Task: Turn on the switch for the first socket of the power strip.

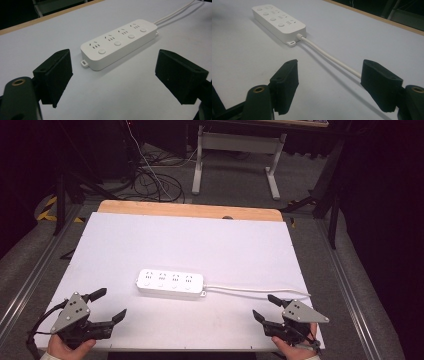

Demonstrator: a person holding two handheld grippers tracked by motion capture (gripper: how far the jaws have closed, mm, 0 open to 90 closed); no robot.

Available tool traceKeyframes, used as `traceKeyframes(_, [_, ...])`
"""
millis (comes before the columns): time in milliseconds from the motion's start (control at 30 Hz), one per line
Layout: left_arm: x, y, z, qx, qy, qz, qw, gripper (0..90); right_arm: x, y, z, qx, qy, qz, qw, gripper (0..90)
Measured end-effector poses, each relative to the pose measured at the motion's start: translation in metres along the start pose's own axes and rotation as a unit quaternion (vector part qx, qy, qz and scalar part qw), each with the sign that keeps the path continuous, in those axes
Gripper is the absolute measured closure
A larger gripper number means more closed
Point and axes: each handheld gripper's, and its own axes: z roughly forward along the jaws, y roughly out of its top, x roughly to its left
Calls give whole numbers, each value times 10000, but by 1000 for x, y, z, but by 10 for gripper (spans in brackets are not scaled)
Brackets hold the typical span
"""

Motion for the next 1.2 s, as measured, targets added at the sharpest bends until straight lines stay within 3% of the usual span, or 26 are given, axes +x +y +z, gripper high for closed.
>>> traceKeyframes(233, [0,1,-1,-31,53,23,10000,149,0,0,0,9,8,-30,10000,321])
traceKeyframes(367, [0,1,-1,53,-73,-42,10000,158,1,0,0,21,-36,-95,9999,335])
traceKeyframes(567, [-2,2,-2,23,49,109,9999,154,2,0,0,14,-47,-133,9999,347])
traceKeyframes(933, [-2,2,-2,12,70,68,10000,153,3,11,-4,95,-104,-244,9996,381])
traceKeyframes(1033, [-2,2,-2,13,104,56,9999,154,2,20,-7,118,5,-292,9995,428])
traceKeyframes(1200, [-3,2,-2,35,159,80,9998,154,2,30,-7,173,199,-320,9991,434])
